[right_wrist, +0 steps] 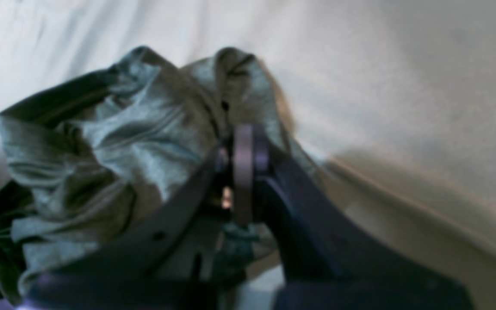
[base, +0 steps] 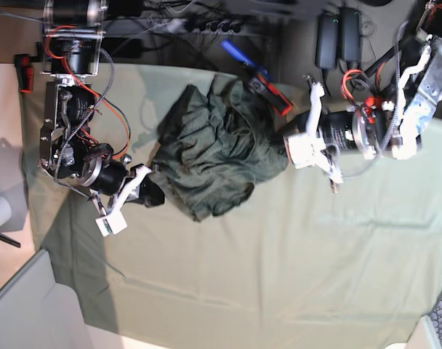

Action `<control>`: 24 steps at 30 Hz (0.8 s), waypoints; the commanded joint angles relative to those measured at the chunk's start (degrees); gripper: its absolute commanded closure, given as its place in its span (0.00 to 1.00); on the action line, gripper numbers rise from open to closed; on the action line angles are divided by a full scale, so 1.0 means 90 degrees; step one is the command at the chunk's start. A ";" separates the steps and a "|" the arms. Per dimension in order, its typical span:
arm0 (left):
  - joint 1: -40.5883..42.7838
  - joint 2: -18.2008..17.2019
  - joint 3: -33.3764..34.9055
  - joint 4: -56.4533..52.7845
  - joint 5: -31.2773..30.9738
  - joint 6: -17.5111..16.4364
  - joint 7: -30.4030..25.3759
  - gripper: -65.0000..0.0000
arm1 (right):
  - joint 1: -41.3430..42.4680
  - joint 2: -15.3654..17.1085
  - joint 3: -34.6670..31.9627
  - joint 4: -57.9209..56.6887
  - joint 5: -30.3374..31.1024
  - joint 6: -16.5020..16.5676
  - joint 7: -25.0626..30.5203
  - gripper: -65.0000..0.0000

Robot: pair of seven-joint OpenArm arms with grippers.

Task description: Fold the T-shirt properly

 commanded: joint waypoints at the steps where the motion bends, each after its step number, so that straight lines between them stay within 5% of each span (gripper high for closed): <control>1: 0.0036 0.0010 0.0153 0.0216 0.0090 -0.0016 -0.0148 0.91 | 0.0141 0.0104 0.0053 0.0102 0.0073 0.0078 0.0121 1.00; 3: 0.0185 0.0073 0.0605 0.0255 0.0410 0.0214 -0.0160 0.79 | 0.0141 0.0104 0.0053 0.0102 0.0063 0.0078 0.0117 1.00; 7: 0.0248 0.0364 0.1348 0.0243 0.1423 0.1044 -0.0255 0.38 | 0.0141 0.0104 0.0053 0.0100 -0.0049 0.0078 0.0117 1.00; 11: 0.0248 0.0704 0.1494 0.0160 0.2193 0.1542 -0.0471 0.37 | 0.0138 0.0102 0.0053 0.0100 -0.0073 0.0078 0.0104 1.00; 24: 0.0245 0.1110 0.1496 -0.0777 0.2424 0.1549 -0.0469 0.37 | 0.0119 0.0102 0.0053 0.0100 -0.0068 0.0078 0.0095 1.00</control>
